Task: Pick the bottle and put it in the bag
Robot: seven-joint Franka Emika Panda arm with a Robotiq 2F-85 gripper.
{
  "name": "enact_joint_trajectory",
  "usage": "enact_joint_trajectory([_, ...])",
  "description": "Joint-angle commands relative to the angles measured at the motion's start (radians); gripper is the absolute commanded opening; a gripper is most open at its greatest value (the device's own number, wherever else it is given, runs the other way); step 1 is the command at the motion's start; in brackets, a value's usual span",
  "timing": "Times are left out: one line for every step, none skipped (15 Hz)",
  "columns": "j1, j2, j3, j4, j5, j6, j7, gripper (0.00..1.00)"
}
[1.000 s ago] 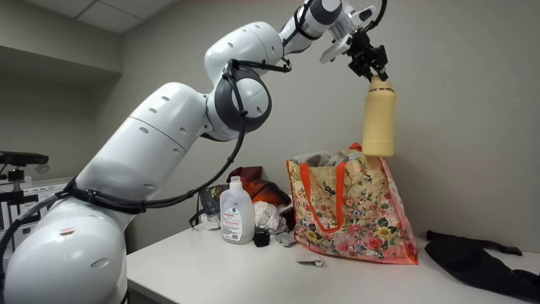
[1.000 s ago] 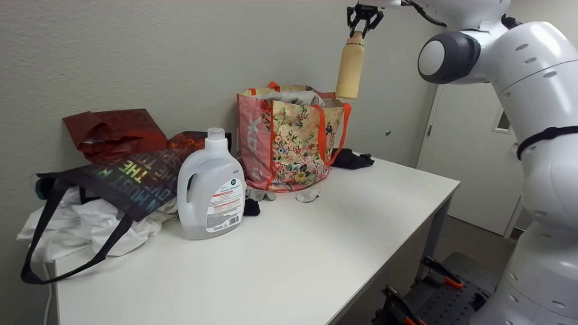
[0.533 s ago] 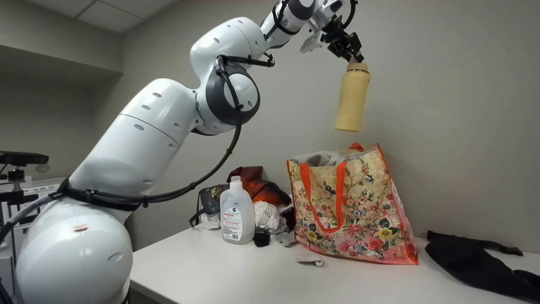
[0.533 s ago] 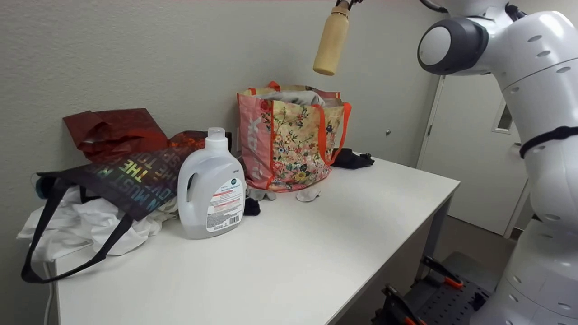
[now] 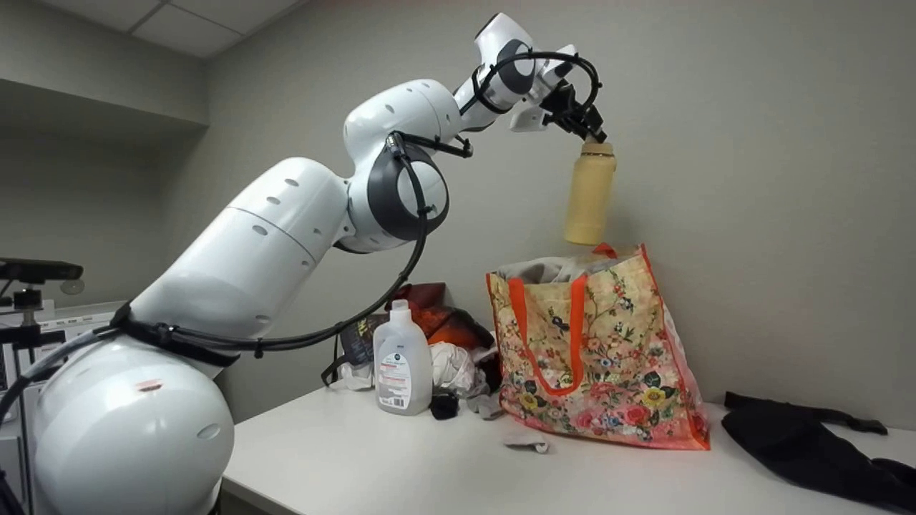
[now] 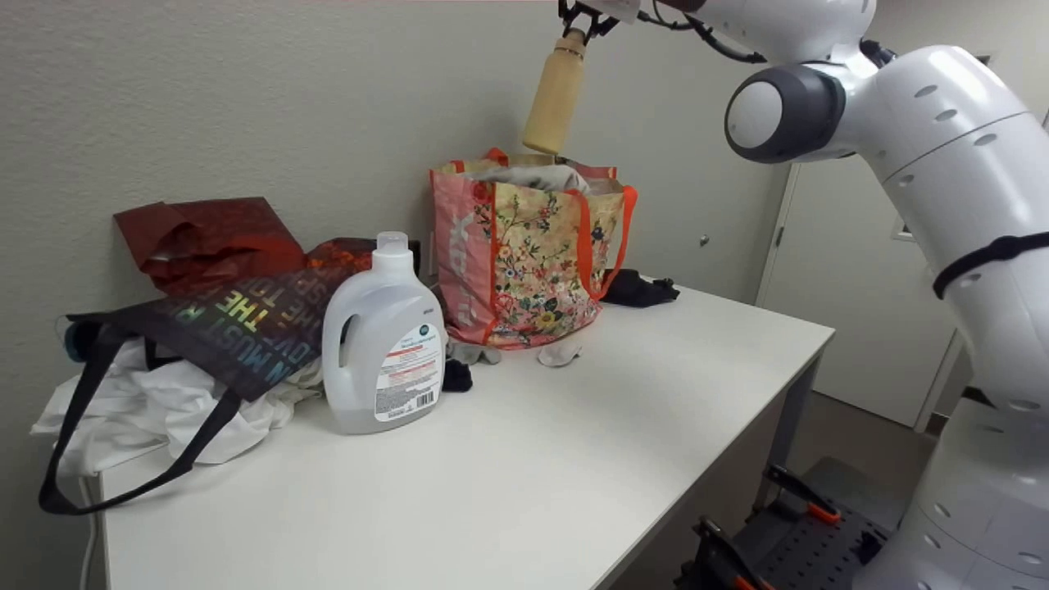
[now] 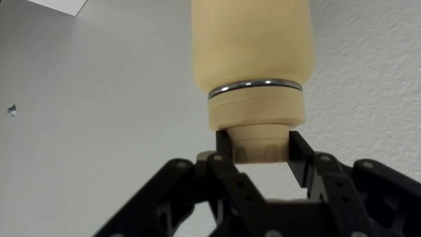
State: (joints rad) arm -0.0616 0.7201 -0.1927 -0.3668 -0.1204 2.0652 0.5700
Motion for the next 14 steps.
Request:
enact_joint_trajectory([0.023, 0.063, -0.013, -0.001, -0.025, 0.125, 0.073, 0.22])
enact_joint_trajectory([0.027, 0.084, -0.012, -0.001, -0.023, 0.152, 0.084, 0.22])
enact_joint_trajectory([0.032, 0.102, -0.013, -0.002, -0.021, 0.174, 0.092, 0.22])
enact_joint_trajectory([0.035, 0.118, -0.010, -0.002, -0.018, 0.188, 0.099, 0.22])
enact_joint_trajectory([0.039, 0.132, -0.009, -0.002, -0.016, 0.201, 0.101, 0.22])
enact_joint_trajectory([0.043, 0.146, -0.009, -0.003, -0.015, 0.211, 0.104, 0.22])
enact_joint_trajectory([0.045, 0.156, -0.007, -0.003, -0.013, 0.222, 0.101, 0.22])
enact_joint_trajectory([0.045, 0.166, -0.005, -0.003, -0.010, 0.225, 0.098, 0.22])
enact_joint_trajectory([0.045, 0.173, -0.003, -0.003, -0.007, 0.229, 0.096, 0.22])
enact_joint_trajectory([0.042, 0.180, 0.001, -0.003, -0.002, 0.232, 0.092, 0.22])
enact_joint_trajectory([0.041, 0.185, 0.002, -0.003, 0.000, 0.231, 0.090, 0.22])
enact_joint_trajectory([0.036, 0.189, 0.008, -0.003, 0.006, 0.222, 0.081, 0.22])
enact_joint_trajectory([0.033, 0.193, 0.008, -0.005, 0.006, 0.220, 0.077, 0.22])
enact_joint_trajectory([0.026, 0.195, 0.012, -0.009, 0.011, 0.206, 0.072, 0.22])
